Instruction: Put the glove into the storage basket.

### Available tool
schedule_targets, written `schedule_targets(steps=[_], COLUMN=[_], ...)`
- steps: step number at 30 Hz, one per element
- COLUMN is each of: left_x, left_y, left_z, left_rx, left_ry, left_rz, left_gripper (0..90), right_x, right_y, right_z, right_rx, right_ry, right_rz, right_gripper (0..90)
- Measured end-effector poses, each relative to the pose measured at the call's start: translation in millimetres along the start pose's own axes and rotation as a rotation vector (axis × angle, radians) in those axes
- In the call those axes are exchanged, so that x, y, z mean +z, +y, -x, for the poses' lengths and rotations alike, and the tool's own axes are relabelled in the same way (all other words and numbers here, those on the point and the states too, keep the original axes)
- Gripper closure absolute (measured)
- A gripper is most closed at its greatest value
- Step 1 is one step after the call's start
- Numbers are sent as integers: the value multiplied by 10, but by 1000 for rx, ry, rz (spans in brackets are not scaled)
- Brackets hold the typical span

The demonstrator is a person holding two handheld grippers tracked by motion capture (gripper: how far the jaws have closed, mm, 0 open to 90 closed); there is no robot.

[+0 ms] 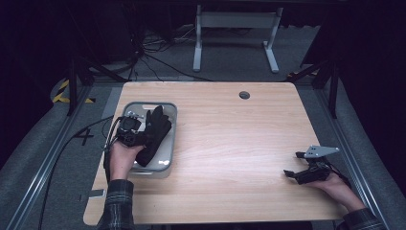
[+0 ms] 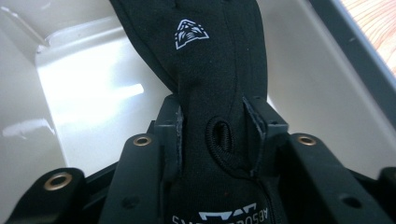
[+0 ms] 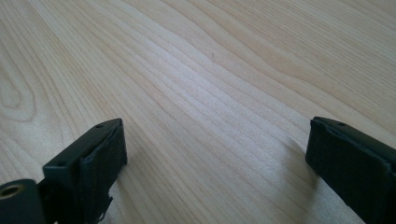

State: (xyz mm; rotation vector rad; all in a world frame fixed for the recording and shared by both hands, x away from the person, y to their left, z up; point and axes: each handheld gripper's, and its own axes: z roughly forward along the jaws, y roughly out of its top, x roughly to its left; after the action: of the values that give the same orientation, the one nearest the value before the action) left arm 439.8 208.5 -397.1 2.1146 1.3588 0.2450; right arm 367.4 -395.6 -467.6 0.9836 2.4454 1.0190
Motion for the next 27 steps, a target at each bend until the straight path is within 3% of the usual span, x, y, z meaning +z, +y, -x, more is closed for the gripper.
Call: schedule_targets(steps=[2,6,14,18,27], left_x=[13,34,-65,-118,-213], left_y=[7,12,47,87,247], left_z=[-12,-13,52,138,513], left_rx=[10,-3,15,29,87], left_ry=[1,42,52,30,-44], left_rz=[-8,-20,54,91,158], left_gripper=[586,443,290,261,232], right_x=[0,0,0,0,0], right_y=[0,0,0,0,0], right_z=[0,1,1,0,0], right_rx=[0,-1,0,0,0], right_ry=[0,0,0,0,0], right_rz=[0,0,0,0,0], right_gripper=[55,55,55,55,55])
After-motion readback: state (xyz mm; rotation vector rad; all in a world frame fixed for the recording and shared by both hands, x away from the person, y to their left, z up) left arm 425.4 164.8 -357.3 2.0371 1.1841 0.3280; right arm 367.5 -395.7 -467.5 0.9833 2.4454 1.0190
